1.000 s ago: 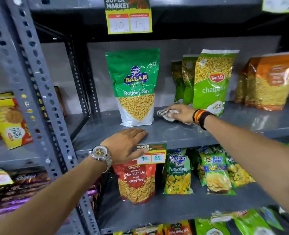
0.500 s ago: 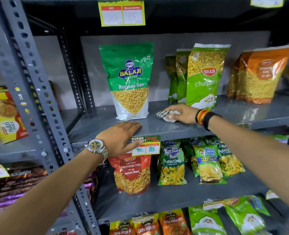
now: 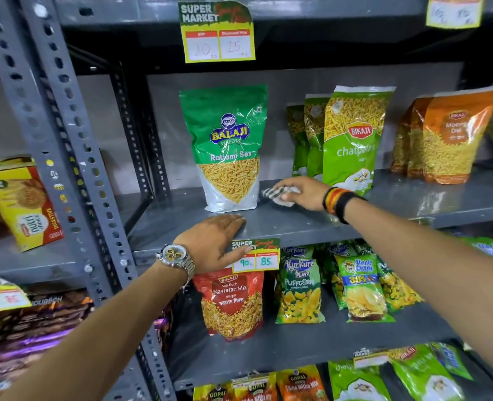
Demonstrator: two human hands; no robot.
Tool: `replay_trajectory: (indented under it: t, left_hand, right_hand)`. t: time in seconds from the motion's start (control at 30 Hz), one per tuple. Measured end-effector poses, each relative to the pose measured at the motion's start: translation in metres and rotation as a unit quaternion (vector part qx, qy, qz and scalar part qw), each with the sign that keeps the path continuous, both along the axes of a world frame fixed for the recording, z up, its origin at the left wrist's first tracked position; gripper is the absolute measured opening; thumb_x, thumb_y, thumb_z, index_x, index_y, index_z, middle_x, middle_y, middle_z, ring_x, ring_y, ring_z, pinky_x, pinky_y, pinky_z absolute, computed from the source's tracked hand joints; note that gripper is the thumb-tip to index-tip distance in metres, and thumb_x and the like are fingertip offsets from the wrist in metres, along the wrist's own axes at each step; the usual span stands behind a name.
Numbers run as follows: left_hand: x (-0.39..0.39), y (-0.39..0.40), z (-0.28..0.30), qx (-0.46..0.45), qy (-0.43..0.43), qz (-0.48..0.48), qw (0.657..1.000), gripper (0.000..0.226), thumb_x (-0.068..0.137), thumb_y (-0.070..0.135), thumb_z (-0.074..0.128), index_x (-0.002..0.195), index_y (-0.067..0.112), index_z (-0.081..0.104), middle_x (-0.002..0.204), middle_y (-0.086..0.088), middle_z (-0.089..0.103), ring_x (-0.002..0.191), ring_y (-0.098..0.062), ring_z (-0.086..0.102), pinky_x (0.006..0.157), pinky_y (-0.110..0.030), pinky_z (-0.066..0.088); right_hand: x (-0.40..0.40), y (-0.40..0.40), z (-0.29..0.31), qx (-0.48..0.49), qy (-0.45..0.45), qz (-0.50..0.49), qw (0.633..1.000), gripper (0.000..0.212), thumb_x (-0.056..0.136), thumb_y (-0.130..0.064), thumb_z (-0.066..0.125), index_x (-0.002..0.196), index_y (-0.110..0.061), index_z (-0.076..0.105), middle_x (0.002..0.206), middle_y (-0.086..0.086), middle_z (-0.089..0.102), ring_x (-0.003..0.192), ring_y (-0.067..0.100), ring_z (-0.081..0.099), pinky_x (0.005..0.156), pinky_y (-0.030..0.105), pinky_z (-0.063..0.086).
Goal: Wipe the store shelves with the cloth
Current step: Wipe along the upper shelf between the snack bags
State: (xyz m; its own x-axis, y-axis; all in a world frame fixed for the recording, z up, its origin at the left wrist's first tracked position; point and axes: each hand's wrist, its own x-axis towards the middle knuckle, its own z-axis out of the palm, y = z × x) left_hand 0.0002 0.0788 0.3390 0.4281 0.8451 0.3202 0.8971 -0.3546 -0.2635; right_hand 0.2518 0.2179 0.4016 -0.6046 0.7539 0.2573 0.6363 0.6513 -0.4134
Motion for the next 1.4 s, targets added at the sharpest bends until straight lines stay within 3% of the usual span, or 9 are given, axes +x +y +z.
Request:
replay_trajectory:
  t: [0.17,0.33,0.47,0.53,0.77,0.9,1.03,1.17,1.4]
  left_hand:
    - [0.000,0.000,0.000,-0.015,-0.006,0.010,1.000,0.086,0.097,0.071,0.025,0.154,0.007,0.035,0.155,-0.015,0.044,0.141,-0.030,0.043,0.118,-0.044,0.035]
    - [-0.001,0.003,-0.002,-0.013,-0.009,0.007,1.000,0.086,0.096,0.070,0.025,0.153,0.007,0.036,0.155,-0.015,0.044,0.141,-0.030,0.042,0.117,-0.042,0.034]
    - [0.000,0.003,-0.001,-0.010,-0.004,0.002,1.000,0.087,0.095,0.070,0.024,0.152,0.006,0.037,0.153,-0.015,0.046,0.139,-0.031,0.045,0.115,-0.042,0.035]
    - [0.001,0.001,-0.001,-0.012,-0.005,0.007,1.000,0.090,0.094,0.073,0.020,0.153,0.007,0.036,0.155,-0.014,0.045,0.139,-0.031,0.045,0.116,-0.042,0.035]
    - [-0.002,0.001,-0.001,-0.017,-0.006,0.001,1.000,0.095,0.091,0.076,0.014,0.153,0.009,0.036,0.156,-0.013,0.044,0.140,-0.030,0.044,0.117,-0.044,0.036]
    - [-0.003,0.004,-0.001,-0.018,-0.012,0.000,1.000,0.085,0.095,0.071,0.025,0.153,0.009,0.036,0.155,-0.013,0.045,0.137,-0.031,0.047,0.114,-0.044,0.039]
    - [0.011,0.003,0.001,-0.005,-0.011,0.013,1.000,0.084,0.096,0.072,0.027,0.152,0.010,0.038,0.152,-0.013,0.048,0.135,-0.030,0.050,0.111,-0.043,0.041]
    - [0.044,0.014,0.002,0.004,0.000,0.009,1.000,0.082,0.097,0.071,0.029,0.148,0.009,0.043,0.147,-0.014,0.054,0.128,-0.032,0.055,0.107,-0.043,0.045]
    - [0.099,0.038,0.003,0.002,-0.012,0.036,0.999,0.087,0.093,0.072,0.028,0.148,0.006,0.043,0.148,-0.017,0.052,0.130,-0.034,0.054,0.110,-0.042,0.043]
  right_hand:
    - [-0.030,0.013,-0.024,0.032,-0.061,-0.027,0.997,0.034,0.095,-0.024,0.053,0.129,-0.026,0.057,0.137,0.006,0.057,0.124,0.028,0.053,0.097,0.032,0.041]
    - [0.021,-0.023,-0.011,-0.029,-0.114,0.075,0.990,0.035,0.097,-0.033,0.052,0.132,-0.031,0.053,0.139,-0.006,0.053,0.125,0.013,0.049,0.105,0.031,0.035]
    - [0.054,-0.024,-0.003,-0.023,-0.061,-0.002,0.998,0.036,0.097,-0.027,0.053,0.133,-0.024,0.054,0.141,0.000,0.051,0.127,0.017,0.047,0.098,0.023,0.031]
    - [0.054,-0.026,-0.019,0.003,-0.036,-0.045,0.998,0.035,0.097,-0.024,0.052,0.132,-0.024,0.054,0.142,0.004,0.052,0.131,0.024,0.047,0.102,0.028,0.034]
    - [0.076,-0.082,-0.015,-0.024,-0.076,0.033,0.996,0.034,0.097,-0.035,0.050,0.131,-0.039,0.052,0.141,-0.009,0.051,0.125,0.011,0.047,0.107,0.033,0.036]
    - [0.137,-0.058,-0.003,-0.012,0.019,-0.060,0.998,0.031,0.097,-0.028,0.052,0.127,-0.039,0.054,0.148,-0.004,0.045,0.137,0.020,0.040,0.112,0.041,0.035]
    - [0.166,-0.030,-0.007,-0.017,0.028,-0.101,0.994,0.031,0.098,-0.020,0.051,0.125,-0.032,0.057,0.149,0.000,0.045,0.139,0.024,0.039,0.111,0.045,0.035]
    - [0.156,0.004,-0.011,0.019,0.015,-0.113,0.993,0.032,0.099,-0.020,0.048,0.128,-0.030,0.056,0.148,0.003,0.046,0.136,0.027,0.042,0.109,0.038,0.036]
    - [0.126,0.038,-0.022,0.022,0.001,-0.005,1.000,0.035,0.098,-0.025,0.048,0.133,-0.029,0.053,0.141,0.008,0.054,0.126,0.029,0.051,0.098,0.035,0.042]
